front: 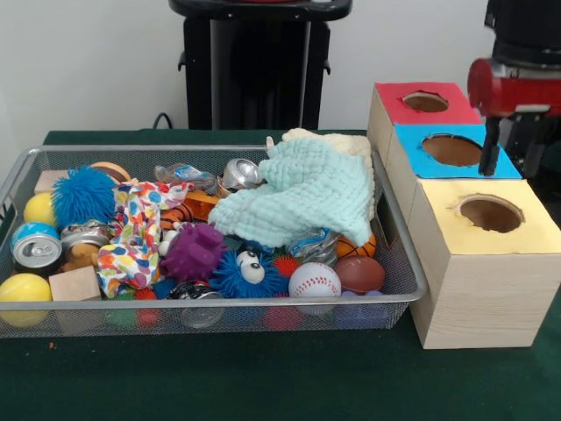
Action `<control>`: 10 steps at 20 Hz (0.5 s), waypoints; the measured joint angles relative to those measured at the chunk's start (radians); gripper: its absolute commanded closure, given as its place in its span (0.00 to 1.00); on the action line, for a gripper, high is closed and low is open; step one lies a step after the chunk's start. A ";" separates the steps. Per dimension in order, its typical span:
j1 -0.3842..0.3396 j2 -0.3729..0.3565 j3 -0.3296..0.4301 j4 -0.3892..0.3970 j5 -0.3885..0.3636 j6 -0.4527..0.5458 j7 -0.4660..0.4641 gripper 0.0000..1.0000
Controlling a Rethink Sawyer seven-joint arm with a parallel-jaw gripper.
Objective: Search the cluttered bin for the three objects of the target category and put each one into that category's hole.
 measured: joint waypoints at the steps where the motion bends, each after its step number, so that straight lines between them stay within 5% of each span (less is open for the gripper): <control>1: -0.001 -0.015 0.000 -0.001 -0.001 0.020 0.000 0.00; 7: -0.030 -0.091 0.006 -0.003 -0.019 0.095 0.000 0.00; 10: -0.101 -0.132 0.033 -0.002 -0.047 0.101 -0.002 0.00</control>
